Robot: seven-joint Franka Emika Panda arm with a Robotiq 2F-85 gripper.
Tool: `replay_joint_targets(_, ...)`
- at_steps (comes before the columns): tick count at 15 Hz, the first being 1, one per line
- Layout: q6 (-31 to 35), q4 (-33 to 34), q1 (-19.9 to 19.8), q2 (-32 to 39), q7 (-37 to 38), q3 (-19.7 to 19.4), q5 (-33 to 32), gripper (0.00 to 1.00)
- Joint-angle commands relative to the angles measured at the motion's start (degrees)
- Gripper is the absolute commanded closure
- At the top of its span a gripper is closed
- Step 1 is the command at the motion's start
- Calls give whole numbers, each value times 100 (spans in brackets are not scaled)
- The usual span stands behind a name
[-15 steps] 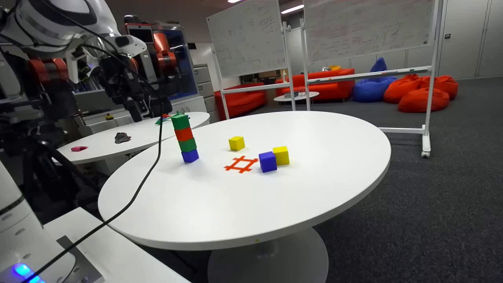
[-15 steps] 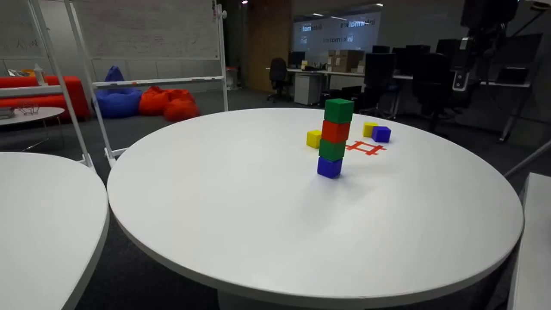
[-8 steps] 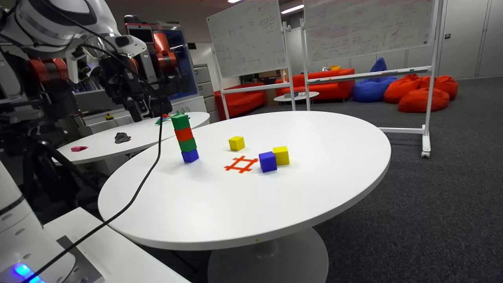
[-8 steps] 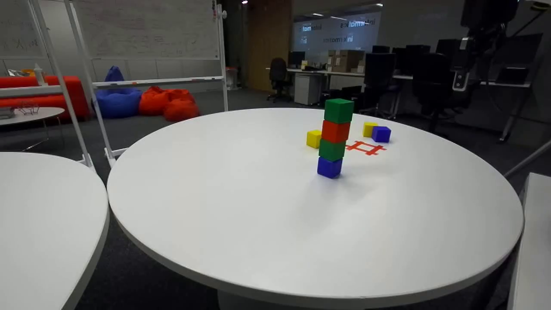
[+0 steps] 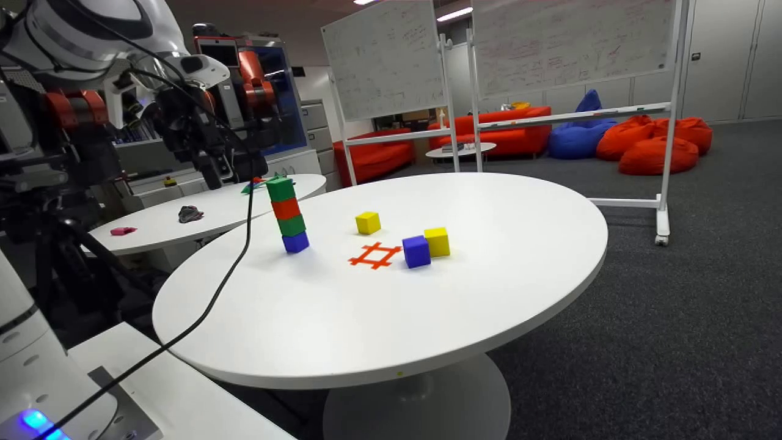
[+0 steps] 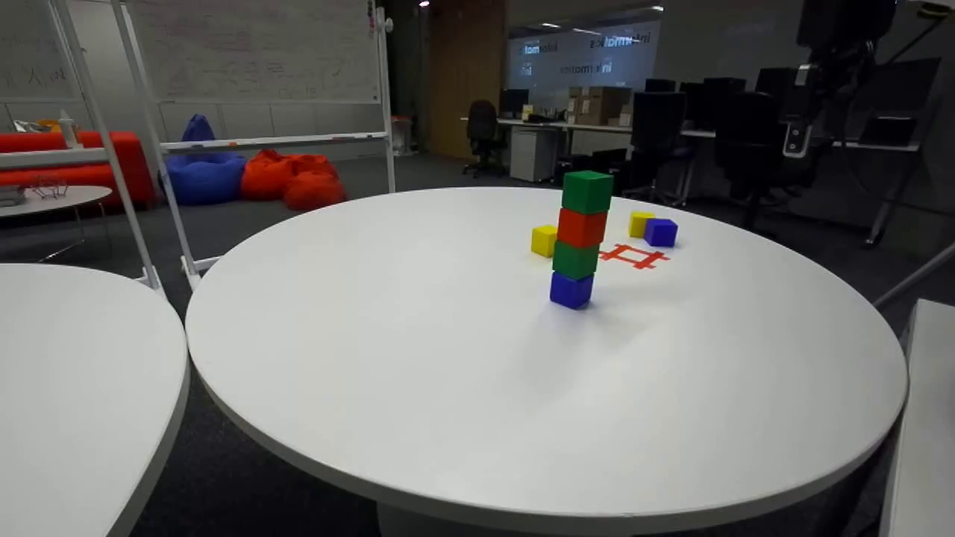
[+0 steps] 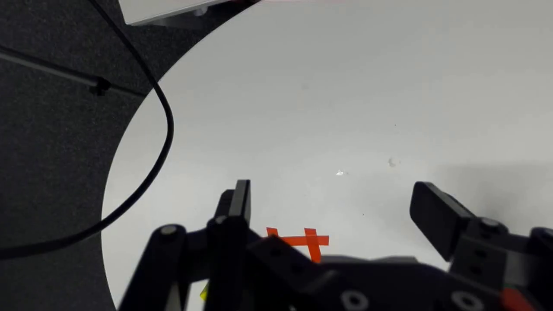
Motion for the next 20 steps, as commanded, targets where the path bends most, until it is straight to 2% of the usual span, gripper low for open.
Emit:
replay_joint_targets(1, 104, 269, 69, 345, -186, -229, 13, 0)
replay_joint_targets(5, 64, 460, 342, 272, -521, -387, 279, 0)
replay_joint_targets(11, -26, 940, 699, 314, -895, -414, 554, 0)
replay_joint_targets(14, -6, 839, 668, 187, -756, -303, 448, 0)
replay_joint_targets(20, 9, 845, 732, 242, -862, -341, 515, 0)
